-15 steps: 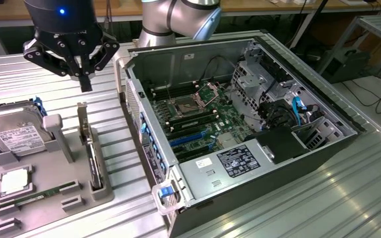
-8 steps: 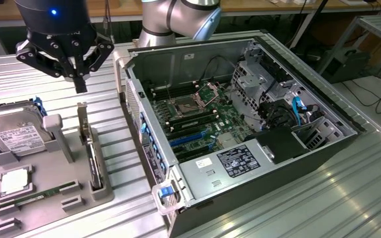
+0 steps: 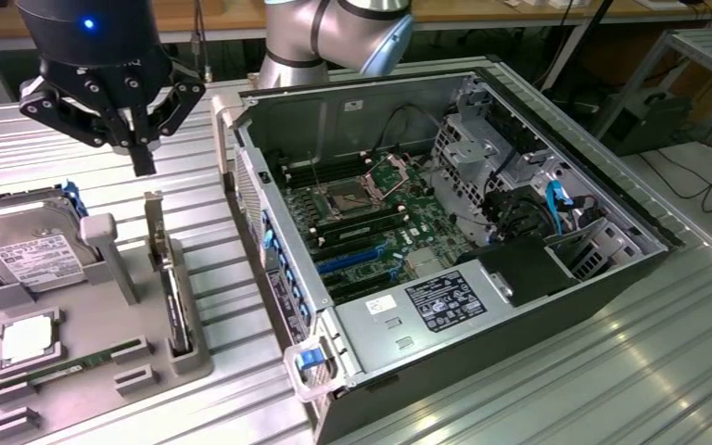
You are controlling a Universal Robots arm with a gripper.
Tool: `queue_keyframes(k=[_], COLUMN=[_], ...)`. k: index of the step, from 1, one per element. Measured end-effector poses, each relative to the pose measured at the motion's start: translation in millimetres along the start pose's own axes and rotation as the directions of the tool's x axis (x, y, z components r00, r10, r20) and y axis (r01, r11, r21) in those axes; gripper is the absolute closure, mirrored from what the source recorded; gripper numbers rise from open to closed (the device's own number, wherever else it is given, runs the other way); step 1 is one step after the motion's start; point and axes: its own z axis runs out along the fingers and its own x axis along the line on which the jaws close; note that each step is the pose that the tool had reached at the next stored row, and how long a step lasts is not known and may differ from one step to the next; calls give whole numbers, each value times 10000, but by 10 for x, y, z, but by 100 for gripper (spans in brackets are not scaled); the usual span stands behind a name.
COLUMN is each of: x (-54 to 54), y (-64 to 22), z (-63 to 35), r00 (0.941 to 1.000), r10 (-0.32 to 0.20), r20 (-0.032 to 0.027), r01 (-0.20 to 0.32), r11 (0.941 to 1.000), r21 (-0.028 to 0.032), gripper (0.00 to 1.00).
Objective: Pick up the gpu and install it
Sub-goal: 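Reach for the gpu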
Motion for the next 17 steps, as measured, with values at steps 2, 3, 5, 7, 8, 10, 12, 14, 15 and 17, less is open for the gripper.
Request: queue_keyframes(k=[2, 3, 5, 7, 8, 10, 12, 14, 15, 17], x=[14, 21, 38, 57, 64, 77, 92, 109, 116, 130], y=[-1, -1, -3, -4, -4, -5, -6, -7, -8, -8], z=[0, 0, 1, 2, 1, 1, 2, 2, 2, 3], r00=[10000, 10000, 10000, 10000, 10000, 10000, 10000, 10000, 10000, 10000], r10=[-5, -7, -14, -21, -23, -27, -32, -36, -38, -40], r20=[-3, -4, -9, -12, -15, -19, -21, -23, -25, -28], r01=[5, 7, 14, 21, 23, 27, 32, 36, 38, 40], r11=[10000, 10000, 10000, 10000, 10000, 10000, 10000, 10000, 10000, 10000], r21=[0, 0, 0, -1, -1, 0, -1, -1, -1, -1], gripper=[89, 89, 89, 89, 89, 89, 89, 89, 89, 89])
